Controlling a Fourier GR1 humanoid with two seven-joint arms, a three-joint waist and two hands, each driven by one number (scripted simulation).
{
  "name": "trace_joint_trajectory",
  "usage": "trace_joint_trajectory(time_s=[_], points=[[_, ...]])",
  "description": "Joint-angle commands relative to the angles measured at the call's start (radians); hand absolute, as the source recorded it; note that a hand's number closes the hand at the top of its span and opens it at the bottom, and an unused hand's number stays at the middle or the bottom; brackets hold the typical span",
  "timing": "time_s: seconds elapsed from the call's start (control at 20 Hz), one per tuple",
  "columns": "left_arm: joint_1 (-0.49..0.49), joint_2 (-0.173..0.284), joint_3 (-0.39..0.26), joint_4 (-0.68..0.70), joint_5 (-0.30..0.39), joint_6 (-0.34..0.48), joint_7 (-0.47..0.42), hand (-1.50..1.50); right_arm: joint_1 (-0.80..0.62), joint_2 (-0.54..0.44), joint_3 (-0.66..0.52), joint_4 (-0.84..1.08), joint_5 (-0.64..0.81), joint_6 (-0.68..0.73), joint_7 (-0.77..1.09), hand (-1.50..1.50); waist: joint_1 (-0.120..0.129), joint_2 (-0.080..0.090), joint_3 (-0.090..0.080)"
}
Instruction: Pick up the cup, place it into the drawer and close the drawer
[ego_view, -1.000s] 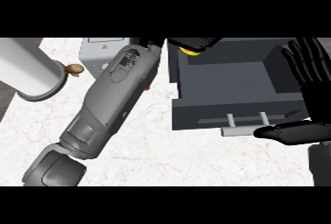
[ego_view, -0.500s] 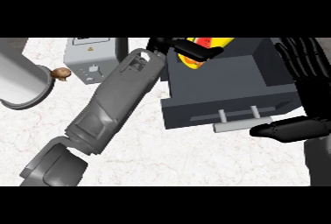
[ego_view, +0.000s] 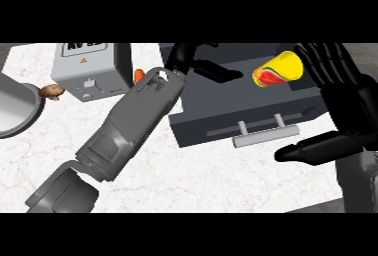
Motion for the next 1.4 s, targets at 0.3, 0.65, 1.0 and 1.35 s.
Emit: trace_joint_trajectory(time_s=[0.3, 0.65, 1.0, 1.35], points=[[0.025, 0.0, 0.051, -0.108, 0.203, -0.034, -0.15, -1.5, -0.047, -0.009, 0.135, 0.02, -0.199, 0.254, 0.035, 1.5, 0.0, -0.002, -0.002], [0.0, 0.0, 0.083, -0.081, 0.274, 0.036, -0.218, -1.5, 0.015, -0.172, 0.268, -0.014, -0.067, 0.405, 0.148, 1.5, 0.059, -0.023, -0.003], [0.026, 0.0, 0.085, -0.059, 0.296, 0.016, -0.258, -1.5, 0.103, -0.209, 0.329, 0.009, 0.333, 0.299, 0.051, -1.5, 0.147, -0.033, -0.001], [0.122, 0.021, 0.11, -0.088, 0.315, -0.058, -0.318, -1.5, 0.08, -0.134, 0.448, 0.342, 0.578, 0.154, -0.087, -1.5, 0.207, -0.035, -0.001]])
